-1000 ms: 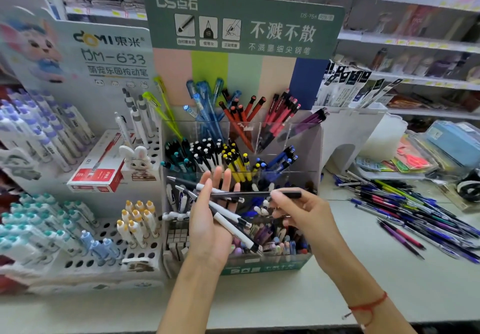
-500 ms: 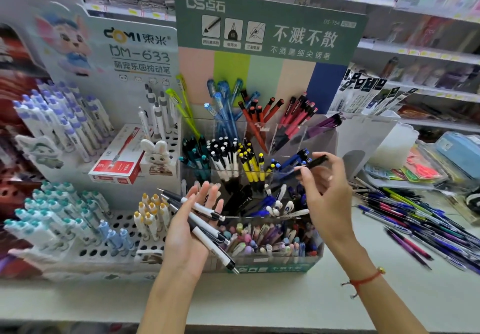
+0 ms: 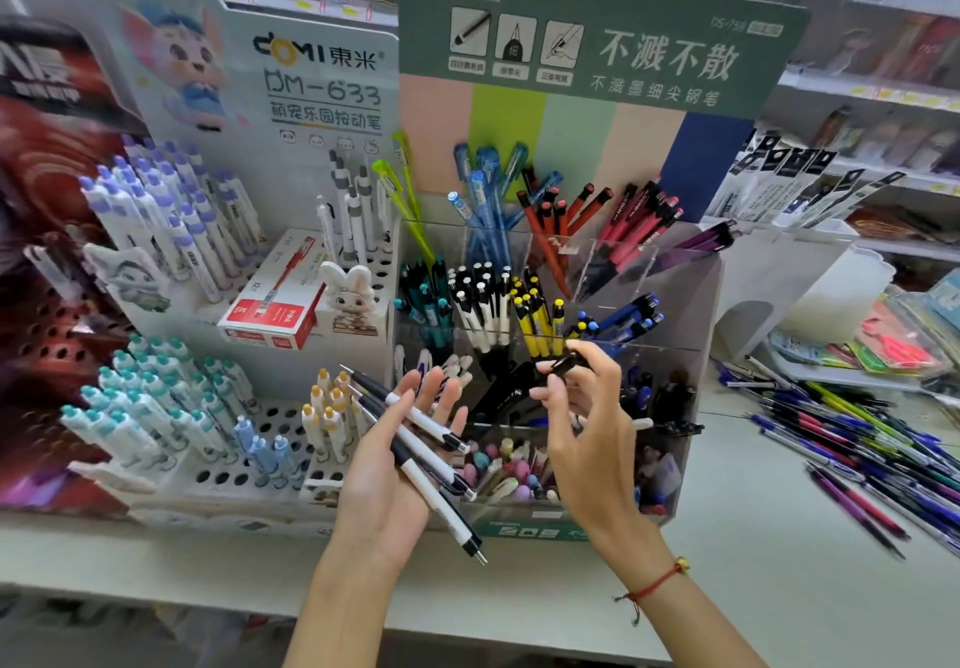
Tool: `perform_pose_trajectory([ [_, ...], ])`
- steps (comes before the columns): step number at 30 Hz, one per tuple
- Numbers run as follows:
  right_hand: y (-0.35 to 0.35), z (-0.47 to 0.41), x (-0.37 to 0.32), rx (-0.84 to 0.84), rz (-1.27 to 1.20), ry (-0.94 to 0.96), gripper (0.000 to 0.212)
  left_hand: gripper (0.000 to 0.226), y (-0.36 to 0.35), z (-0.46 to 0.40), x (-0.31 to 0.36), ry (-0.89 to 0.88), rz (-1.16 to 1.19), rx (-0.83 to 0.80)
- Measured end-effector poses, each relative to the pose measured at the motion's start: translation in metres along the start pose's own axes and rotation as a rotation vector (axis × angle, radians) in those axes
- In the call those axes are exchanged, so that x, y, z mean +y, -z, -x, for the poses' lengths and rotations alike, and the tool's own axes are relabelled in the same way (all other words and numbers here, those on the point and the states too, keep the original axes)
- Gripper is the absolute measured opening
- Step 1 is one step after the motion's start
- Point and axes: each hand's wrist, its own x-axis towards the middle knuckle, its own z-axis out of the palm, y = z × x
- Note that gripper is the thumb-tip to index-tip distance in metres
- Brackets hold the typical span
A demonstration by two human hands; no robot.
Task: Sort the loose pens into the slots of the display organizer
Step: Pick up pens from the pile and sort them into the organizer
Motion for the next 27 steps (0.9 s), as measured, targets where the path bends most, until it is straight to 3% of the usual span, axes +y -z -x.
perform_pose_trajectory([
  [6, 0.004, -0.005, 0.002, -0.036, -0.093, 0.028, 0.024, 0.022, 0.001, 0.0, 0.0, -0.011, -0.02, 0.015],
  [10, -0.009, -0.002, 0.019, -0.234, 0.136, 0.016, 0.02, 0.021, 0.002, -0.001, 0.0, -0.024, -0.028, 0.022],
  [14, -0.015, -0.002, 0.027, -0.172, 0.483, 0.16, 0.016, 0.021, 0.003, 0.0, 0.001, -0.03, -0.009, 0.025],
  [17, -0.01, -0.008, 0.016, -0.161, 0.532, 0.13, 0.024, 0.02, 0.001, 0.0, -0.001, -0.082, 0.044, 0.041],
  [20, -0.001, 0.005, -0.015, -0.15, 0.227, -0.043, 0.023, 0.019, -0.008, -0.003, -0.004, -0.19, 0.135, 0.065],
  [23, 0.0, 0.033, -0.047, -0.389, -0.175, -0.417, 0.035, 0.022, -0.021, -0.004, -0.01, -0.247, 0.167, 0.073],
  [25, -0.002, 0.044, -0.053, -0.421, -0.222, -0.412, 0.04, 0.024, -0.03, -0.007, -0.015, -0.249, 0.152, 0.067],
  [27, 0.0, 0.037, -0.056, -0.322, -0.28, -0.426, 0.034, 0.022, -0.036, -0.006, -0.018, -0.248, 0.106, 0.042],
])
